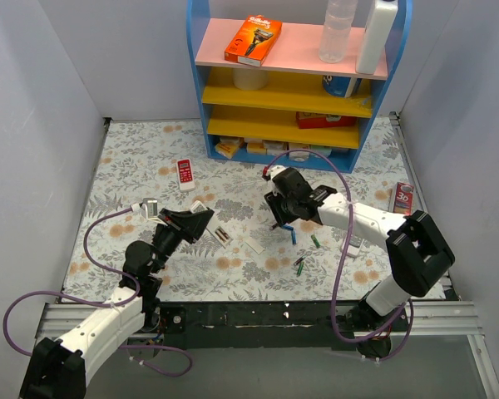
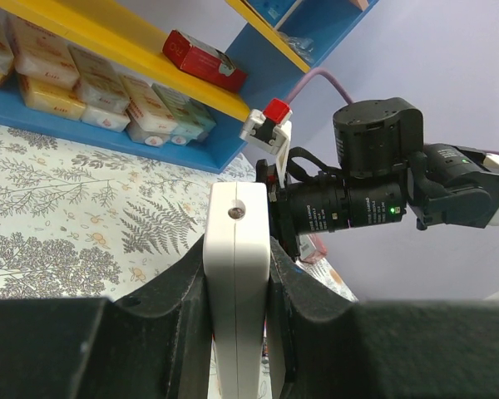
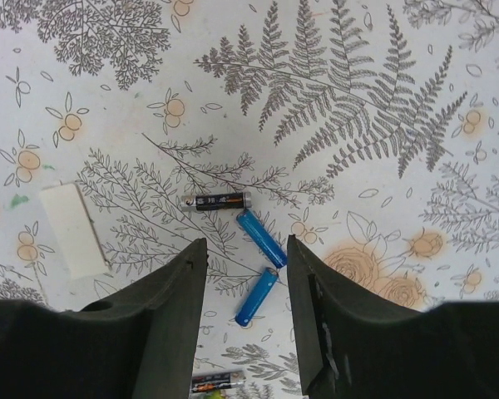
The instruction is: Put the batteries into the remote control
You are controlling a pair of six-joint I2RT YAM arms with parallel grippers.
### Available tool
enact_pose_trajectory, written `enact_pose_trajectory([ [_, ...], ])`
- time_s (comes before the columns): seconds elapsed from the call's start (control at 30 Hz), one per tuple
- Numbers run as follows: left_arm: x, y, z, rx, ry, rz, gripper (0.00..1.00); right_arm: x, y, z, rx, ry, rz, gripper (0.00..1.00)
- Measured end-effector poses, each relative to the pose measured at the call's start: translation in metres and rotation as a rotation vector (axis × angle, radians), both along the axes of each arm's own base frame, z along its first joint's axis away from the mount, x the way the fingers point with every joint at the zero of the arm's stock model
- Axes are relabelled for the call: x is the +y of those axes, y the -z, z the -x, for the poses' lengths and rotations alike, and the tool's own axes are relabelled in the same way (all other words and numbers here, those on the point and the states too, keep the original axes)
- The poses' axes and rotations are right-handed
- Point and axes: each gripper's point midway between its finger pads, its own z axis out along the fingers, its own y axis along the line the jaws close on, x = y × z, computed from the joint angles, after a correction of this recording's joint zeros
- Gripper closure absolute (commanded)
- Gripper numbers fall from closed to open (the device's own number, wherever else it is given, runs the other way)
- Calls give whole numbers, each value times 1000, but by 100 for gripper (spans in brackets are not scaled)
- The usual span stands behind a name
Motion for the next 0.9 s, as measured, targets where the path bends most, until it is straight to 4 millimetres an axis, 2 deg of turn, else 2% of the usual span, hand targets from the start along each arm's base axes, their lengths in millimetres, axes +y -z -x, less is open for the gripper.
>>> enact_pose_trajectory([
  [0.17,0,-1,0,-2,0,1,100,-1,7,-3,6,-160,27,52],
  [0.37,0,-1,0,-2,0,1,100,-4,30,-2,50,-261,77,54],
  [0.6,0,-1,0,-3,0,0,100,-7,50,2,90,-307,120,61],
  [0.77,0,-1,0,-2,0,0,100,-12,56,0,89,-298,135,65],
  [0.8,0,-1,0,-2,0,0,100,-13,56,-1,85,-294,136,72],
  [0.87,0,-1,0,-2,0,0,100,-14,57,-2,82,-292,139,79],
  [0.9,0,-1,0,-2,0,1,100,-15,57,-3,81,-292,140,86],
])
